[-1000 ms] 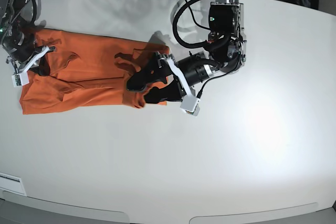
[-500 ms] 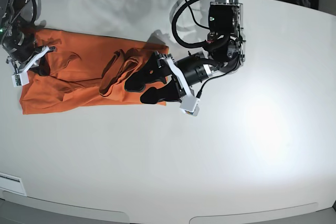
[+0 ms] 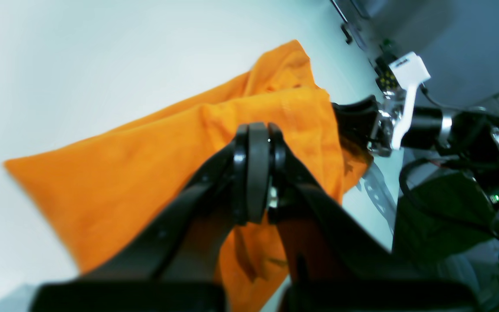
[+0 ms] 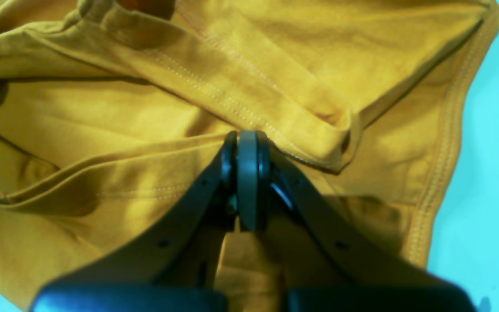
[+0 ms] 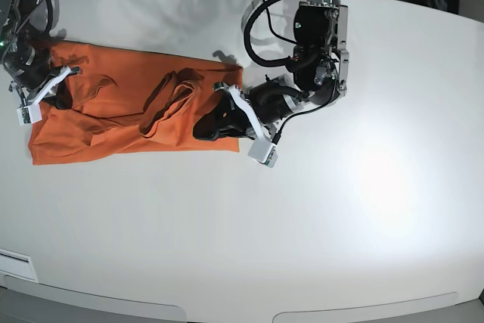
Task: Fold the T-shirt properly
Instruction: 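Lift the strip end with the left gripper and fold it toward the right gripper, then lower the folded end onto the strip and open the left gripper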
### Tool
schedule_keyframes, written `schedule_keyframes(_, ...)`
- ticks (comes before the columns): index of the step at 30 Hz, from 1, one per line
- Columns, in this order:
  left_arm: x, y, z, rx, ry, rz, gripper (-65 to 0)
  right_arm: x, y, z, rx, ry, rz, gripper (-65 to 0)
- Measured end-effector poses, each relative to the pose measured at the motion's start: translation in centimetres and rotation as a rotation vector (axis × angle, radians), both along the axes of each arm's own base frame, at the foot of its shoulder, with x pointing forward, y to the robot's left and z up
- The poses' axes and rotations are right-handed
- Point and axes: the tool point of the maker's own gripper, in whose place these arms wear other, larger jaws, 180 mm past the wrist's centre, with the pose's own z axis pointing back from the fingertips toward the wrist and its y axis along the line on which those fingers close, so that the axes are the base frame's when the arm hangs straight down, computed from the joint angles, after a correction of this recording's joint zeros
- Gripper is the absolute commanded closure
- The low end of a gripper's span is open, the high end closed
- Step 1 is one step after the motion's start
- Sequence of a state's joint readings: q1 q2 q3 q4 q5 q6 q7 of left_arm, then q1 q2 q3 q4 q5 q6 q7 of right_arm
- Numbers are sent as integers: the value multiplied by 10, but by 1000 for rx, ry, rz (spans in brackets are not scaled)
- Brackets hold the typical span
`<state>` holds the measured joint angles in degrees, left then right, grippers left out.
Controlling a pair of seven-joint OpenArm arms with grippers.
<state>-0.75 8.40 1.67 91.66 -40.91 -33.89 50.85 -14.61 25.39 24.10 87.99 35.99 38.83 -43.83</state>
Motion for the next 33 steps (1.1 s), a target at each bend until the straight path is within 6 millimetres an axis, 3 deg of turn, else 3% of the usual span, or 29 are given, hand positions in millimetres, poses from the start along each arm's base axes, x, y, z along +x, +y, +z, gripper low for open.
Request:
schedule_keyframes(4,-15,-19,-2,18,-11,-74,0,0,0,0,-1,1,0,0)
schedule_keyframes(10,-35,-50,-27,156,-28,-167,0,0,-1,0,-3,2,0,0)
schedule_keyframes(17,19,-32,-16,301,-93,-37,0,-1,-1,-1,-4,9,1,0)
schedule_keyframes(21,22,-16,-42,438,-40,24,0,-1,-1,-1,0,13,1,0)
schedule_keyframes(25,24,-15,-43,476,-61,21,0,-1,1,1,20,13,-2,0)
schedule_keyframes(26,23,-16,-45,495,-67,15,0,-1,3,1,33,12,-3,-6)
schedule_keyframes(30,11,-30,-62,563,-73,-42,0,1,8,4,77,-2,-7,-161)
schedule_keyframes(33,8,-39,-78,567,-71,-58,0,3,8,6,78,-7,-7,-179)
